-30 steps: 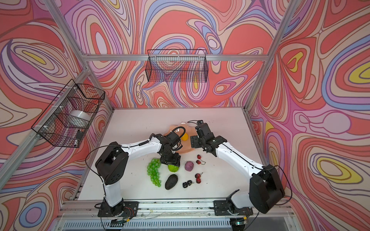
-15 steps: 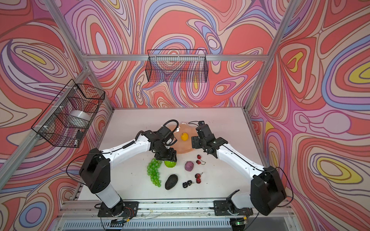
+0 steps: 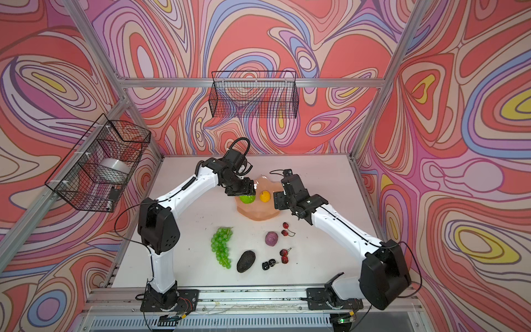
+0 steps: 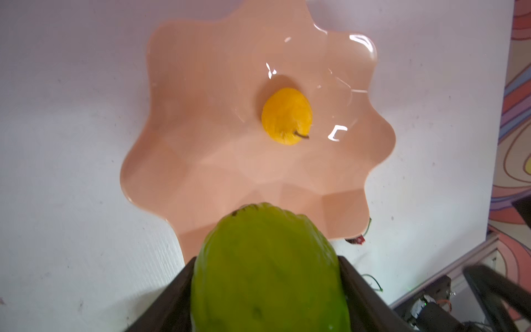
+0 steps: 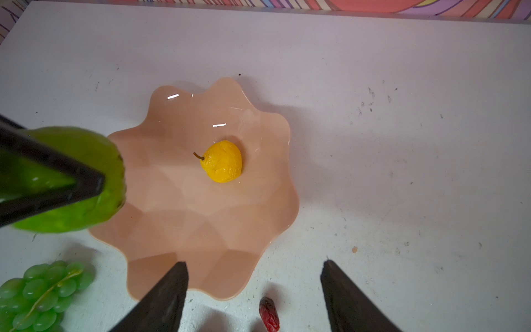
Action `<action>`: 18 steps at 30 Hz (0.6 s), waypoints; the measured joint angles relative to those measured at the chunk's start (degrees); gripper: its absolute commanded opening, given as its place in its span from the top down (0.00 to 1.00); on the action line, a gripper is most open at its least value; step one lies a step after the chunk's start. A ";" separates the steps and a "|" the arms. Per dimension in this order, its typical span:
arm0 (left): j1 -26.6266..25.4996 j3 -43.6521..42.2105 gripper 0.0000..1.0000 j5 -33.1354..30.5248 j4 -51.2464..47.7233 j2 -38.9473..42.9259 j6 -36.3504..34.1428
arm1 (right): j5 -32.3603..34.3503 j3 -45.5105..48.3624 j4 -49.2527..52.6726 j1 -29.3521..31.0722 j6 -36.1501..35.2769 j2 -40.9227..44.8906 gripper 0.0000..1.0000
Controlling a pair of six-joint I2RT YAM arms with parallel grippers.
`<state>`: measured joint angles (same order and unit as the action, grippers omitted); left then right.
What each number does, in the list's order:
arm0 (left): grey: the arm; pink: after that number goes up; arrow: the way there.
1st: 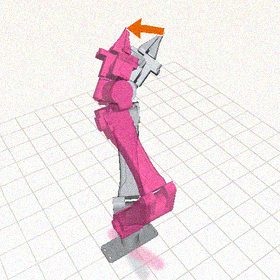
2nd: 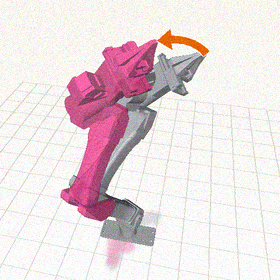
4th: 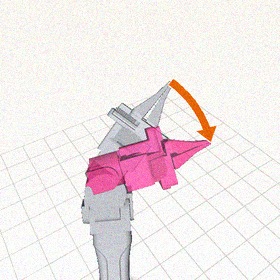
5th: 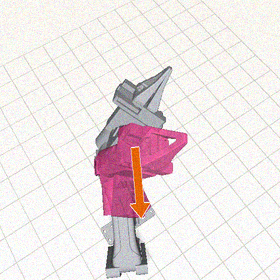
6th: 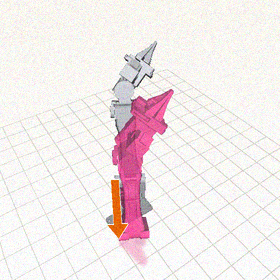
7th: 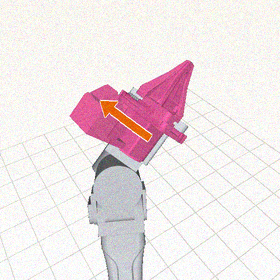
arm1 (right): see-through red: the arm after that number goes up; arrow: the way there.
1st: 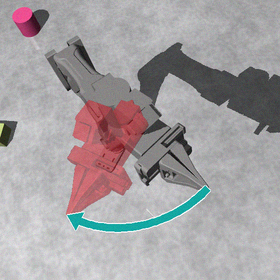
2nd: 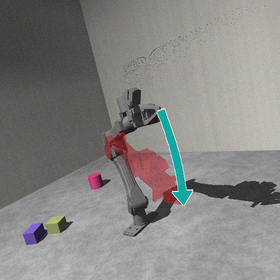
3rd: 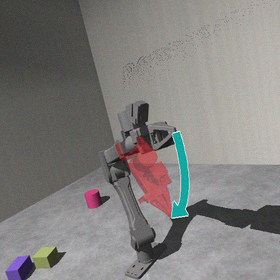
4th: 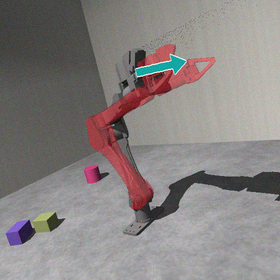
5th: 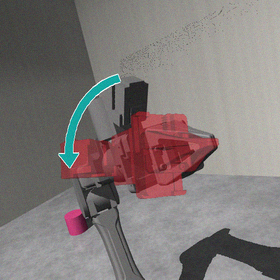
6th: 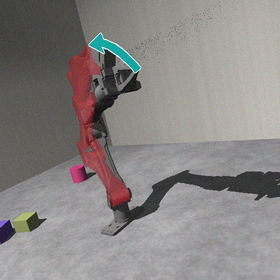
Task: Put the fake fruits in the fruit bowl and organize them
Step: 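Carry the green fruit with the left gripper into the bowl beside the pear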
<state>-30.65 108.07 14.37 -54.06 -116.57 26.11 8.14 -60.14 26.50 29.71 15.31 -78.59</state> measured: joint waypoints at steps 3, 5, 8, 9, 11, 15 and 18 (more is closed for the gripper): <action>0.52 4.94 0.54 -0.98 -0.59 -5.64 -0.11 | -0.63 0.00 -0.20 0.00 0.04 0.00 0.24; 0.52 7.43 0.54 -1.42 -1.03 -8.48 -0.17 | -1.16 0.00 -0.35 0.00 0.13 0.00 0.24; 0.55 10.03 0.56 -2.23 -1.25 -11.69 -0.15 | -1.92 0.00 -0.48 0.00 0.24 0.00 0.25; 0.52 10.80 0.58 -2.36 -1.33 -12.63 -0.13 | -2.08 0.00 -0.50 0.00 0.26 0.00 0.25; 0.52 12.04 0.58 -2.43 -1.51 -14.14 -0.07 | -2.40 0.00 -0.74 0.00 0.24 0.00 0.25; 0.52 13.44 0.57 -2.54 -1.44 -16.41 0.42 | -2.93 0.00 -1.01 0.00 0.20 0.00 0.25; 0.52 13.53 0.56 -2.54 -1.46 -17.42 0.98 | -3.08 0.00 -1.11 0.00 0.15 0.00 0.25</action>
<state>-30.13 121.60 11.84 -55.53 -133.99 27.09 5.06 -60.14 25.39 29.71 15.46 -78.59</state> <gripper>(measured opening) 0.695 0.746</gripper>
